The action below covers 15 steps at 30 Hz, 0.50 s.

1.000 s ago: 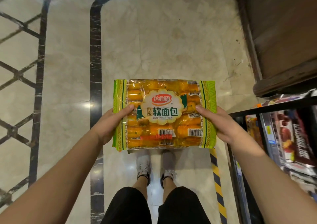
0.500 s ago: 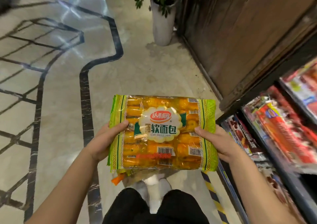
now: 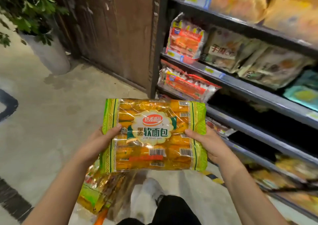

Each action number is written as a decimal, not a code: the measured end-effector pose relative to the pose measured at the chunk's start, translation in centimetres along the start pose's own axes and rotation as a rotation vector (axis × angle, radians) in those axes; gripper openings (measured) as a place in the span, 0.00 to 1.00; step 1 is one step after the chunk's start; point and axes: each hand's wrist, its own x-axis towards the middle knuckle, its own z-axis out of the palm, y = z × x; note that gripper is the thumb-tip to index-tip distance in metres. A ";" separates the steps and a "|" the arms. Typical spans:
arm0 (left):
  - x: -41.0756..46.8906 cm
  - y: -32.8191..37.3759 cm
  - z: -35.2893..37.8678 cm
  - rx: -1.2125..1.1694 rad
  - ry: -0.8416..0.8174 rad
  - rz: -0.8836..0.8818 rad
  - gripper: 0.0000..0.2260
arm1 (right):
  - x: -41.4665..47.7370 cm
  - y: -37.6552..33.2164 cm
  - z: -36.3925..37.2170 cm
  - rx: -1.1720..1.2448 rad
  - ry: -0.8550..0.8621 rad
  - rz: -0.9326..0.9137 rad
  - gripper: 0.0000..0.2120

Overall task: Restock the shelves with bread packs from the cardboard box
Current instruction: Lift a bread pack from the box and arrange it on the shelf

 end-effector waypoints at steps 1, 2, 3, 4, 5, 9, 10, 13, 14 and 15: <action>-0.1 -0.2 0.8 0.016 -0.039 0.005 0.48 | -1.9 0.9 -0.7 0.021 0.051 -0.005 0.27; -0.2 -0.5 1.8 0.024 -0.077 0.006 0.47 | -3.8 1.7 -1.2 0.042 0.103 -0.001 0.24; -0.2 -0.8 2.7 0.041 -0.109 -0.003 0.46 | -5.7 2.5 -1.7 0.061 0.146 0.004 0.21; -0.3 -1.0 3.9 0.056 -0.131 -0.013 0.44 | -7.5 3.2 -2.3 0.079 0.192 0.006 0.19; -0.4 -1.1 5.4 0.061 -0.156 -0.019 0.42 | -9.2 3.9 -3.1 0.088 0.245 0.005 0.19; -1.2 -1.4 12.1 0.095 -0.304 -0.034 0.26 | -14.9 6.7 -7.0 0.117 0.452 0.019 0.19; -1.4 -1.4 13.7 0.108 -0.340 -0.038 0.21 | -16.2 7.3 -8.2 0.121 0.476 0.025 0.21; -2.6 -1.3 18.3 0.174 -0.395 -0.038 0.24 | -19.8 9.3 -11.5 0.146 0.534 0.002 0.31; -3.0 -1.3 19.7 0.199 -0.425 -0.034 0.29 | -20.7 10.0 -12.6 0.148 0.550 -0.007 0.34; -3.3 -1.4 21.0 0.212 -0.448 -0.037 0.32 | -21.7 10.7 -13.7 0.146 0.561 -0.017 0.34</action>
